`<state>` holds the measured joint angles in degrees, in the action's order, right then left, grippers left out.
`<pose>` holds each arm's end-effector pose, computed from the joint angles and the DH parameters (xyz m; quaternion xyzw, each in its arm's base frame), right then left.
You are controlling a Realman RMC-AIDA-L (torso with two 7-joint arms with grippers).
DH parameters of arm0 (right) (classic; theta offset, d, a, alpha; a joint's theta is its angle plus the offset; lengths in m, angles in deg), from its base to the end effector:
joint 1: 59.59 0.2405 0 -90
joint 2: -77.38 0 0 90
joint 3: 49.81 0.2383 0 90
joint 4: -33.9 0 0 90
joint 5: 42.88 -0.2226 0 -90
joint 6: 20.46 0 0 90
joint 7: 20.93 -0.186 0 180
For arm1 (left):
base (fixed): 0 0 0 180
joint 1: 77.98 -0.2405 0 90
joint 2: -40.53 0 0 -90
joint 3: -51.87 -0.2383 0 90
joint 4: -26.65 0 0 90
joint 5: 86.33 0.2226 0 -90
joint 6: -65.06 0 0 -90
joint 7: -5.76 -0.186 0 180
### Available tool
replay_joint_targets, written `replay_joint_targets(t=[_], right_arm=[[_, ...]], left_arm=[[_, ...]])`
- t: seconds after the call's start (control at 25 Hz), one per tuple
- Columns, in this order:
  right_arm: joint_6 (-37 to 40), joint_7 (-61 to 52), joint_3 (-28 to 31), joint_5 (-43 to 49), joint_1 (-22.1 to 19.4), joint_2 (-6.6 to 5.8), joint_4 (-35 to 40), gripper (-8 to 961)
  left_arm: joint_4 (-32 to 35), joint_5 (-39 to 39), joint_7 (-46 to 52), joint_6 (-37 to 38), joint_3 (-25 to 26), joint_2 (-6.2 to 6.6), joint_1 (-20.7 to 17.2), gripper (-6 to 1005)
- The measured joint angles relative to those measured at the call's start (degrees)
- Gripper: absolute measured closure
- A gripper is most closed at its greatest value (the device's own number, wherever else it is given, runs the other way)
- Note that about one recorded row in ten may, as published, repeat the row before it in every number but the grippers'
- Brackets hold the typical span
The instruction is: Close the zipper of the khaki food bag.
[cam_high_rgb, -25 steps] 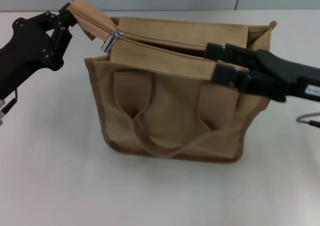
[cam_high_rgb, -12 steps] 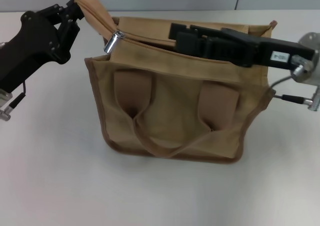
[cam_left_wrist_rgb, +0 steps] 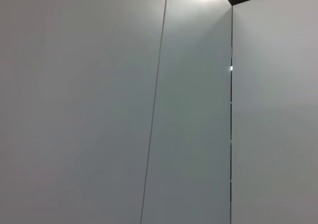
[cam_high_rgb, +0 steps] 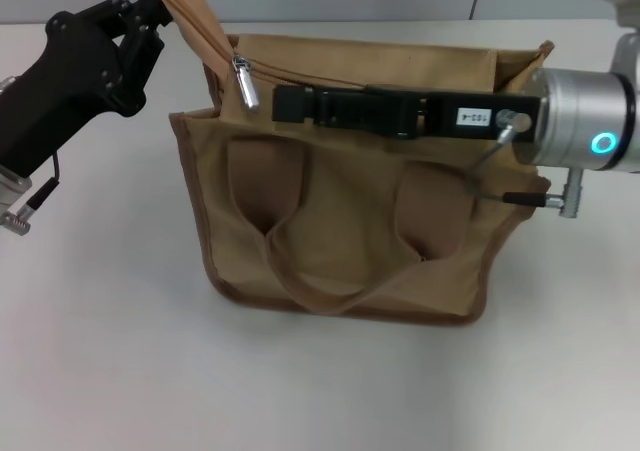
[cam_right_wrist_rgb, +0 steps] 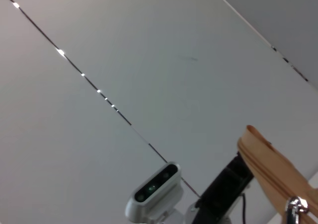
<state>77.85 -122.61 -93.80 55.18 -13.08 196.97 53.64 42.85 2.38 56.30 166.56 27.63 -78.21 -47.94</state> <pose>0.1091 0.3477 -0.0563 0.8455 -0.3392 -0.3926 0.1261 -0.2106 0.3401 0.0197 -0.7944 -0.1072 -0.5239 0.2880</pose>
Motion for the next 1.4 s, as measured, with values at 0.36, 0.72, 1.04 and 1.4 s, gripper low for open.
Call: replay_joint_targets(t=[0.36, 0.72, 1.04, 1.4], right_arm=[[-4.2, 0.0, 0.3, 0.0, 1.1, 0.02, -1.9, 493], [-7.0, 0.3, -0.6, 0.0, 2.1, 0.02, -1.4, 502], [-8.6, 0.5, -1.8, 0.0, 3.3, 0.16, -1.6, 502], [-11.1, 1.2, -2.2, 0.0, 4.0, 0.2, -2.1, 501]], left_arm=[[-0.7, 0.0, 0.0, 0.1, 0.0, 0.0, 0.0, 974], [-0.9, 0.0, 0.0, 0.4, 0.0, 0.0, 0.1, 974], [-4.0, 0.0, -0.5, 0.5, -0.5, -0.05, 2.4, 974], [-8.4, -0.2, -2.8, 0.5, 0.0, -0.34, 4.5, 974]])
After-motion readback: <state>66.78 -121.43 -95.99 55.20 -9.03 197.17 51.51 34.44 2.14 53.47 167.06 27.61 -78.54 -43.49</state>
